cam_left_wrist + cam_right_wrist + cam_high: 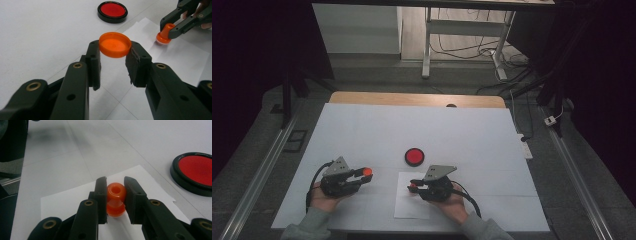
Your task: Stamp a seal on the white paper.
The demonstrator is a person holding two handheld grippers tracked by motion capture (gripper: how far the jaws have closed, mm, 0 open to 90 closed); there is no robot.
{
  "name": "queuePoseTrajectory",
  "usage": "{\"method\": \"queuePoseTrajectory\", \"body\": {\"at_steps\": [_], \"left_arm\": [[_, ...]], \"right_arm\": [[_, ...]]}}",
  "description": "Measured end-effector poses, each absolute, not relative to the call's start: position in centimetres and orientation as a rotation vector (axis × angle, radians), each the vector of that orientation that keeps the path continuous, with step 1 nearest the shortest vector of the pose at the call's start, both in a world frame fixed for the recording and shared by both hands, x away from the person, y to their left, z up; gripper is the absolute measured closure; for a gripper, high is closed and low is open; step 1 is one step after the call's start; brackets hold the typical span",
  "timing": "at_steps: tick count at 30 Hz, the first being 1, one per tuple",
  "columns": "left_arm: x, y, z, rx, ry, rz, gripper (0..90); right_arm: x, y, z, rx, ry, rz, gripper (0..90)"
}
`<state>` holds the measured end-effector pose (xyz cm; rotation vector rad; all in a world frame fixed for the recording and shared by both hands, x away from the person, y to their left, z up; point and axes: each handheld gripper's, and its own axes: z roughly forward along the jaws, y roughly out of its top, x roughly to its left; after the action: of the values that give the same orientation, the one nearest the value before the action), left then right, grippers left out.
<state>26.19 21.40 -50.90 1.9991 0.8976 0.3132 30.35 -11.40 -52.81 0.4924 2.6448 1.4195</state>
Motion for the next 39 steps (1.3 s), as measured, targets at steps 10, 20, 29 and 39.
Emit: {"method": "queuePoseTrajectory", "body": {"at_steps": [10,20,29,39], "left_arm": [[26.16,21.39,-50.88,1.999,0.897,0.315,65.4],[26.15,21.43,-50.87,1.999,0.897,0.316,65.4],[26.15,21.44,-50.9,2.003,0.898,0.313,65.4],[26.11,21.38,-50.89,2.003,0.898,0.312,65.4]], "right_arm": [[30.38,-11.31,-53.02,0.487,2.647,1.395,72.3],[30.37,-11.17,-53.29,0.475,2.657,1.375,72.3],[30.35,-11.2,-53.39,0.465,2.66,1.368,72.3],[30.06,-11.18,-53.54,0.444,2.636,1.364,72.5]]}}
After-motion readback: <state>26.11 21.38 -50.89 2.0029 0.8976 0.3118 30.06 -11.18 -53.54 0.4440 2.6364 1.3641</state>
